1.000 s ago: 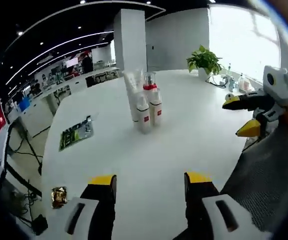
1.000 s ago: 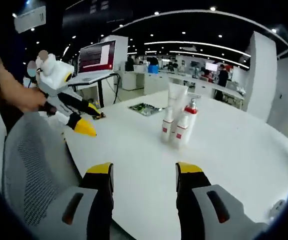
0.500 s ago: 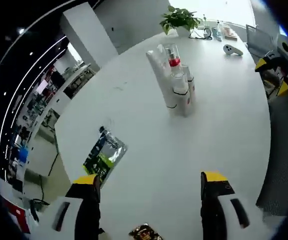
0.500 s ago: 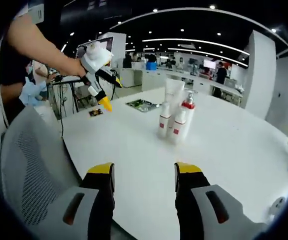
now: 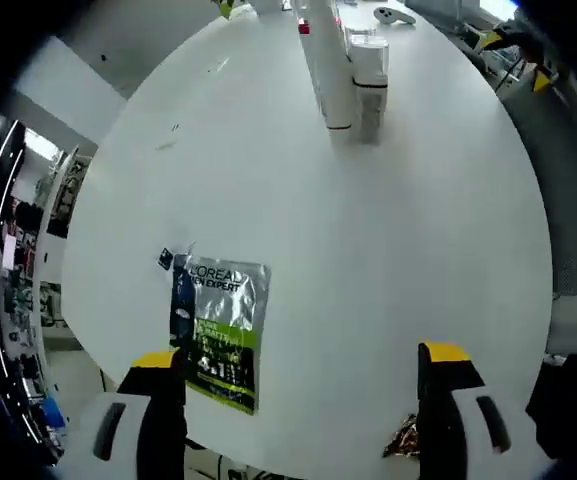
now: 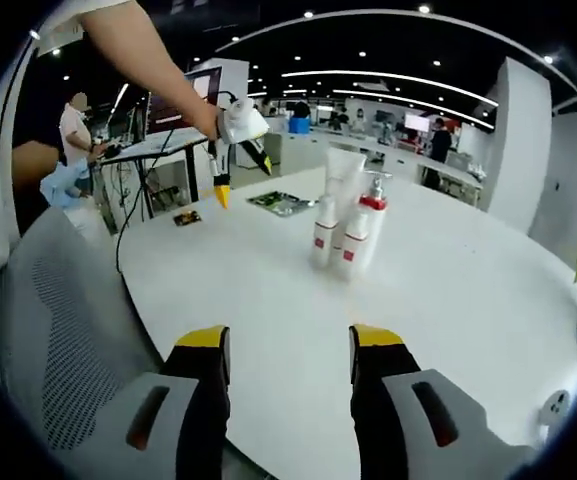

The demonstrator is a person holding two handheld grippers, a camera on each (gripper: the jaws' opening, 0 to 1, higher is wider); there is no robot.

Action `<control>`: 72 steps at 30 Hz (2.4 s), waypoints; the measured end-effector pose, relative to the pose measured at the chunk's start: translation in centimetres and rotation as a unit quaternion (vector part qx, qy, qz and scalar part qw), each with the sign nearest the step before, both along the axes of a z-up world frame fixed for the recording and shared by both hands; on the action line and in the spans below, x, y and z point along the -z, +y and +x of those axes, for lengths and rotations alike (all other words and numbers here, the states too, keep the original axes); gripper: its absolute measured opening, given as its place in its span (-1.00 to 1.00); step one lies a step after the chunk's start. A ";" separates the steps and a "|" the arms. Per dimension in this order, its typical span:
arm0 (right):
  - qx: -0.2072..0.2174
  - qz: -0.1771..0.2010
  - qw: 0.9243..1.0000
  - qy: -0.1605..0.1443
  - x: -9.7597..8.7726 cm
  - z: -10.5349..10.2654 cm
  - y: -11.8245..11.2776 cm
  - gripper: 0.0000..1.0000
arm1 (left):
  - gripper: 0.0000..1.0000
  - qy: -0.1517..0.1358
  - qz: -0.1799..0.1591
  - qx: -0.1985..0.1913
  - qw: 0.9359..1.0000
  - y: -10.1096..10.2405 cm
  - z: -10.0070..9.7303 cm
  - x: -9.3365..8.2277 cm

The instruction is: Arrange the skincare products in the storage area until every visible bottle or jar stands upright without overlapping.

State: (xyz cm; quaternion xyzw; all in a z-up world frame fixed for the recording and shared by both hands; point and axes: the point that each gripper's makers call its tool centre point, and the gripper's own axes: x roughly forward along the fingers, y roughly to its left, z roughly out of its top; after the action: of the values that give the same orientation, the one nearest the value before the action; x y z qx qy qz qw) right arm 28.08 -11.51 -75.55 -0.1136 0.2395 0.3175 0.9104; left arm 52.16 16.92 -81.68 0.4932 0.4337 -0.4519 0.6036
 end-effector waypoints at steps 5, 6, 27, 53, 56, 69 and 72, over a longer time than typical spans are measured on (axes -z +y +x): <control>-0.002 -0.016 1.000 0.013 0.8 -0.1 0.0 -0.09 | 0.99 0.012 -0.007 -0.015 1.000 0.2 4.3 0.9; -0.003 -0.017 1.000 0.013 0.9 -0.1 0.0 -0.09 | 0.99 0.013 -0.005 -0.013 1.000 0.4 5.0 1.1; -0.013 -0.056 0.998 0.034 2.3 -0.4 -0.1 -0.14 | 0.72 0.097 -0.018 0.017 0.995 1.3 8.5 5.3; -0.037 -0.063 0.997 0.020 2.0 -0.9 0.5 -0.15 | -0.47 0.093 -0.050 -0.168 0.980 0.6 0.8 4.6; -0.038 -0.063 0.997 0.017 1.9 -0.8 0.5 -0.14 | -0.53 0.086 -0.089 -0.217 0.968 -0.8 -1.2 4.1; -0.054 -0.048 0.997 -0.001 0.9 -1.1 1.2 -0.15 | -0.69 0.060 -0.261 -0.323 0.908 -8.4 -11.7 -1.6; -0.064 -0.044 0.997 -0.007 0.6 -1.3 1.7 -0.15 | -0.71 0.057 -0.295 -0.340 0.891 -9.7 -14.5 -2.7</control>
State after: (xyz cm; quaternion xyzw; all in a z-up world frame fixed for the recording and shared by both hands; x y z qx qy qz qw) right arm 26.78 -9.81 -76.19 -0.1713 0.2391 0.3637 0.8839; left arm 37.68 7.23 -79.02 0.0884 0.4551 -0.3534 0.8125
